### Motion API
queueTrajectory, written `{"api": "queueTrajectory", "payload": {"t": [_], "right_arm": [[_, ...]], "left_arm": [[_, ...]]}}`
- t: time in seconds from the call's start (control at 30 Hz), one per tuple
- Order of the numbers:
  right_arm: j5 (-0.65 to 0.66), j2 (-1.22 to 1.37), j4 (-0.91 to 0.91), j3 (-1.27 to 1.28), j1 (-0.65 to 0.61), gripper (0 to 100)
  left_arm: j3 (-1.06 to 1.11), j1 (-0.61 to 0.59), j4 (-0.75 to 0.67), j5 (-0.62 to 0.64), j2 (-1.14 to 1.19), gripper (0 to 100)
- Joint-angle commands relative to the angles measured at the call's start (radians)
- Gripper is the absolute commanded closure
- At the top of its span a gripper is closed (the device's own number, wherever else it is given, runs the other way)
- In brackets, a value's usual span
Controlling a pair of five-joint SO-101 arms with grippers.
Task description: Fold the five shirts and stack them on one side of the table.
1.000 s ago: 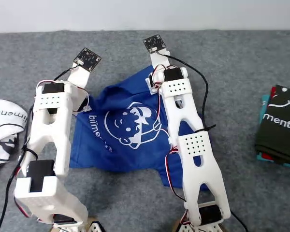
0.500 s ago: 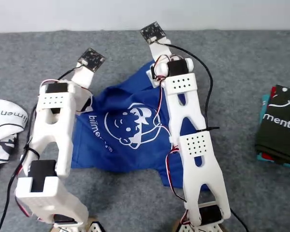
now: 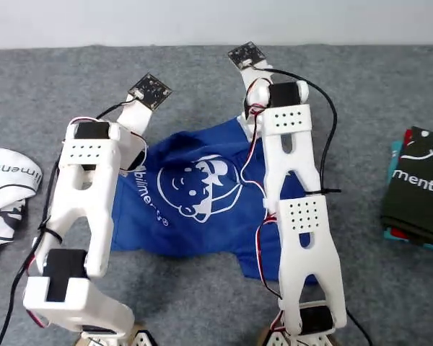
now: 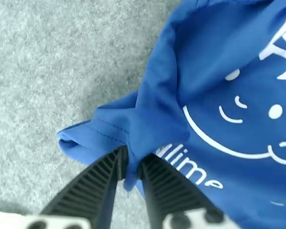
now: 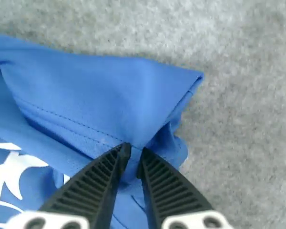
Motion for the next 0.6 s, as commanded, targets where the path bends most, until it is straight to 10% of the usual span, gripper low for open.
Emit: {"api": "queueTrajectory", "payload": {"t": [0.0, 0.2, 0.57], "right_arm": [[0.000, -0.119, 0.042, 0.054, 0.012, 97.2], [-0.140, -0.197, 0.013, 0.074, 0.008, 78.2], [-0.163, -0.068, -0.194, 0.077, -0.045, 78.0]], "left_arm": [[-0.002, 0.006, 0.012, 0.008, -0.061, 98], [0.005, 0.008, 0.002, 0.008, -0.060, 98], [0.127, 0.008, -0.087, 0.005, -0.066, 98]]}}
